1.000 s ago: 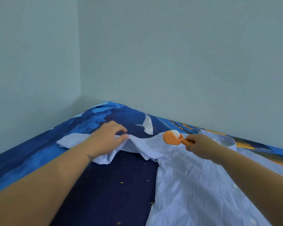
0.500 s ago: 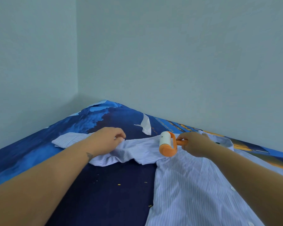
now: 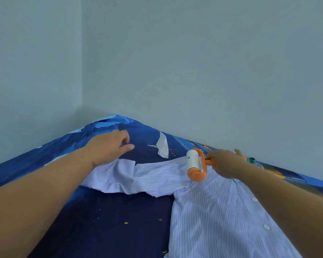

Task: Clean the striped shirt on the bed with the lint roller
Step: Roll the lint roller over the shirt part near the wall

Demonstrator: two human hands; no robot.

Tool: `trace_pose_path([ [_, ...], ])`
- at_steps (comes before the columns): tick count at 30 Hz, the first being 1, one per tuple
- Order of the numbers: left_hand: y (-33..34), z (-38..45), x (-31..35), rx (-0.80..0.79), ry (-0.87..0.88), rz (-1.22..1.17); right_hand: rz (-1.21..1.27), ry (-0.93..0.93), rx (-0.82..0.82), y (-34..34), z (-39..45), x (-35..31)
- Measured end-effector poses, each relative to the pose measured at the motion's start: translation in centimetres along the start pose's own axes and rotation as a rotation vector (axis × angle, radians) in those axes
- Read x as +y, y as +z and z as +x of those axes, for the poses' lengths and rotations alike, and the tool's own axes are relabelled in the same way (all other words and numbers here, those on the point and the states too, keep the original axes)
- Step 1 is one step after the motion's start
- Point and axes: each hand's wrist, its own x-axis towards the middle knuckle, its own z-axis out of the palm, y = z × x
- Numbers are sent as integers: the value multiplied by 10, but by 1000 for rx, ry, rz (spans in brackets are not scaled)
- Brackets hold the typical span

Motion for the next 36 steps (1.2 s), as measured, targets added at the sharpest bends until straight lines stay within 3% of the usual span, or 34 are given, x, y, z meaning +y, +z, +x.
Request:
trace_pose_path([
  [3,15,0,9,-334,-7,53,14,-5,-32,6,5,1],
  [6,25,-3,17,-431,64,-68,26,-25,-39,11,8,-1],
  [11,17,10,14,-212,6,-259,-20,-29,-38,9,11,-1],
  [15,6,18,12,116,-48,43,-54,-37,-28,9,17,2],
  [17,4,21,8,198,-38,155,-68,-43,-24,9,20,2],
  [19,13,23,0,243,71,329,-88,-48,-18,8,22,0],
  [21,19,18,4,295,192,358,-131,-51,-8,7,23,0],
  [23,16,4,20,195,267,87,-168,-56,-13,6,23,-1],
  [25,13,-10,33,-82,242,-241,-176,-61,-39,5,23,-4],
  [28,14,-34,35,-330,248,-225,-185,-127,-48,4,26,-15],
  [36,19,-58,15,-150,198,-59,-40,-224,-16,8,30,-84],
])
